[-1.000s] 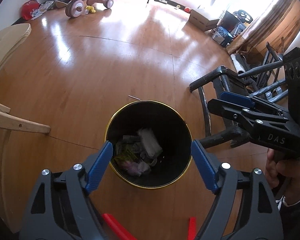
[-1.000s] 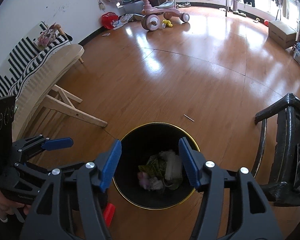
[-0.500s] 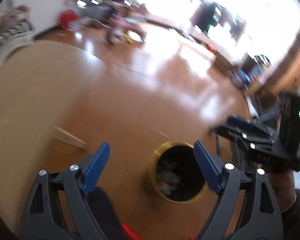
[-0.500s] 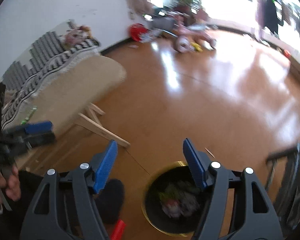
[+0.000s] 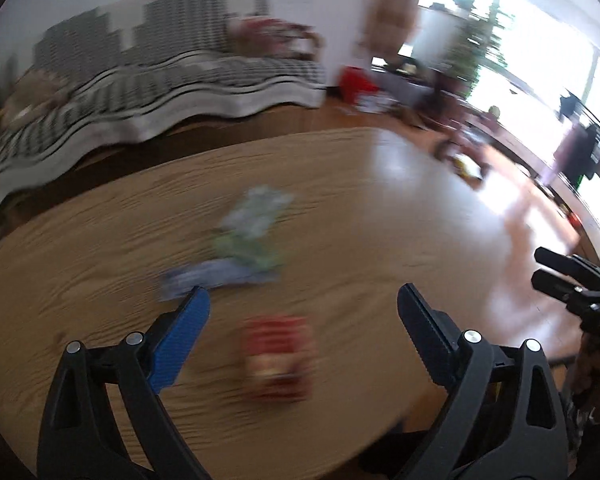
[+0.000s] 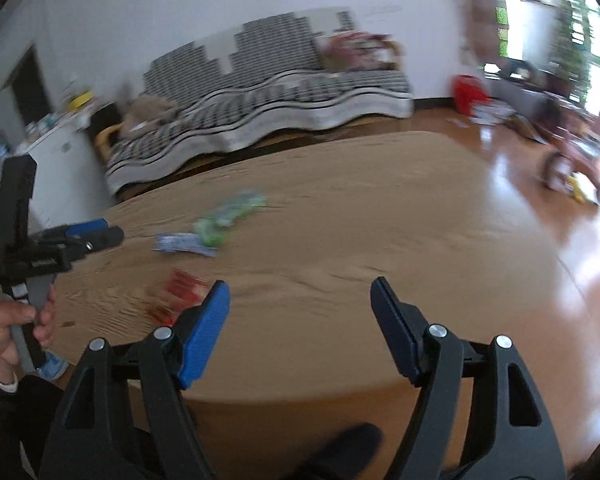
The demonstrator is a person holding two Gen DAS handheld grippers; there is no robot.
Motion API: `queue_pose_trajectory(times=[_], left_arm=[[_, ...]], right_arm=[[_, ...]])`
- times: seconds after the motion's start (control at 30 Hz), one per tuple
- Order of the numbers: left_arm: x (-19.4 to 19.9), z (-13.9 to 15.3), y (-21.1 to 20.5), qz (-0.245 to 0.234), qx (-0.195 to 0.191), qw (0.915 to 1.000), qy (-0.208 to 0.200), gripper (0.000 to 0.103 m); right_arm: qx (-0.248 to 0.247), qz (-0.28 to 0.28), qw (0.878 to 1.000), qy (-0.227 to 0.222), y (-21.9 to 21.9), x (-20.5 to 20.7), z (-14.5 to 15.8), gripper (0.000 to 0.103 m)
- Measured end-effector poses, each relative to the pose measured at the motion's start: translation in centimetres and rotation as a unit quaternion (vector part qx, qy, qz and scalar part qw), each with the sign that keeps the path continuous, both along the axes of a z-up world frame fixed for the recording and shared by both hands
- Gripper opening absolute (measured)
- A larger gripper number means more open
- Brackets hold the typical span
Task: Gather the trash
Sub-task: 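Grasp the red cigarette box with the left tool while the right tool grasps a green plastic tray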
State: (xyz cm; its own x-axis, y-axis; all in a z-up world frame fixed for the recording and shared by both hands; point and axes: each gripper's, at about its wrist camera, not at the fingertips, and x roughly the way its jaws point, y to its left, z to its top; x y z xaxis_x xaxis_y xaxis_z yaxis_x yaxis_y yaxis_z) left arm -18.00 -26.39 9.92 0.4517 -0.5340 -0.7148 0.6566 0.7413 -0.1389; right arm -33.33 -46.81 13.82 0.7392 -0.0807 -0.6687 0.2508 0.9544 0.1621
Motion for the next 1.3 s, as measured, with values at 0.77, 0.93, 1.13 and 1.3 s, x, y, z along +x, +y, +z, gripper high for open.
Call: queue_pose_trajectory(times=[0.77, 0.93, 1.13, 1.3], left_arm=[[0.6, -11.8, -0.1, -0.041, 0.023, 0.9949, 0.09, 0.094], [-0.3, -13.9, -2.3, -0.054, 0.042, 0.9933, 0.094, 0.095], [-1.2, -14.1, -3.8, -0.055, 0.063, 0.9953, 0.05, 0.095], [-1.4, -13.4, -3.9, -0.059, 0.077, 0.9947, 0.035, 0.058]], right_arm=[[-0.016, 0.151, 0.985, 0.084, 7.2, 25.3, -12.6, 0.071], [-0.004, 0.161, 0.983, 0.09, 6.8, 26.9, -13.9, 0.066], [0.005, 0.174, 0.98, 0.101, 7.0, 27.4, -14.8, 0.044], [0.018, 0.175, 0.981, 0.087, 6.9, 26.6, -13.8, 0.036]])
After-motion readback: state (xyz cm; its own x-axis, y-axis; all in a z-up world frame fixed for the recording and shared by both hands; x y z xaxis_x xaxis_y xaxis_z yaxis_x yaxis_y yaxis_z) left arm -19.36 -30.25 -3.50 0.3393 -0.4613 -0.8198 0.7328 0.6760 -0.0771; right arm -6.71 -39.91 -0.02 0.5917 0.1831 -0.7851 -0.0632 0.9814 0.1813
